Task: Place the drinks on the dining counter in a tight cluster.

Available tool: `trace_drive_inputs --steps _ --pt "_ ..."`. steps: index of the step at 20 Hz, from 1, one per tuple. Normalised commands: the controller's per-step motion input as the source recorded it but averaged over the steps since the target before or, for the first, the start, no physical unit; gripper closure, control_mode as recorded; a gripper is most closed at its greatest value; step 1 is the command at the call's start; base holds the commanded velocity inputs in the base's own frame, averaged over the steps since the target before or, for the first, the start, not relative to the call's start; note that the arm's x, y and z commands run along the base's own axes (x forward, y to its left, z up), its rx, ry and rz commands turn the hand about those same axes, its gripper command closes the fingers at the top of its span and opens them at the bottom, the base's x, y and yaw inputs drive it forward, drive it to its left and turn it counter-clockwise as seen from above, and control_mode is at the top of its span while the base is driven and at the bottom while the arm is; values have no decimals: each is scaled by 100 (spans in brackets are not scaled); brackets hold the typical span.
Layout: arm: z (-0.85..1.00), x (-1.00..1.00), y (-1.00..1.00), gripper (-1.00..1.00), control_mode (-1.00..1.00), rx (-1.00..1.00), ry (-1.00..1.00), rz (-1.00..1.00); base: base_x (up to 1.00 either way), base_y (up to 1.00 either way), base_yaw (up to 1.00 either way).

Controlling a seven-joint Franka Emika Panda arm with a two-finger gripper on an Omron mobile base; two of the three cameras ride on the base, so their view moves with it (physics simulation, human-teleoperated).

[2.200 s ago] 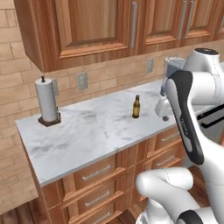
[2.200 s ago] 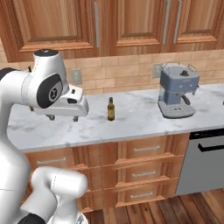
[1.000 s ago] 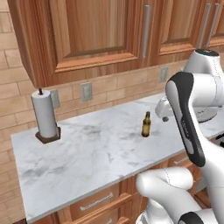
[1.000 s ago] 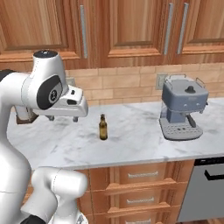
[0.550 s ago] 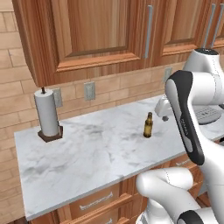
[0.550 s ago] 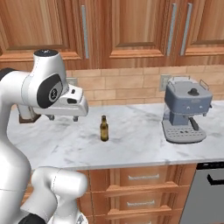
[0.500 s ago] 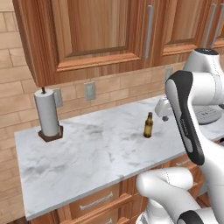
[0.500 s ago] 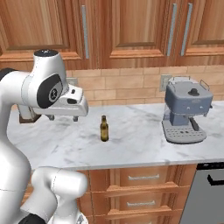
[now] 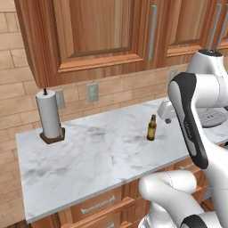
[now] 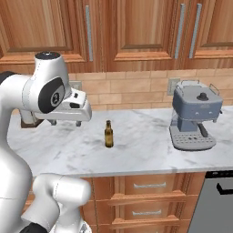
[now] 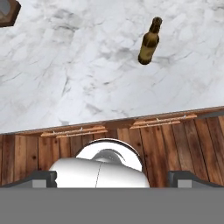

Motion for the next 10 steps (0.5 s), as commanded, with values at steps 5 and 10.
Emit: trace_drive_inputs --steps 5,10 --pt "0 0 0 -100 100 0 0 0 0 0 0" --pt "0 0 0 -100 100 0 0 0 0 0 0"
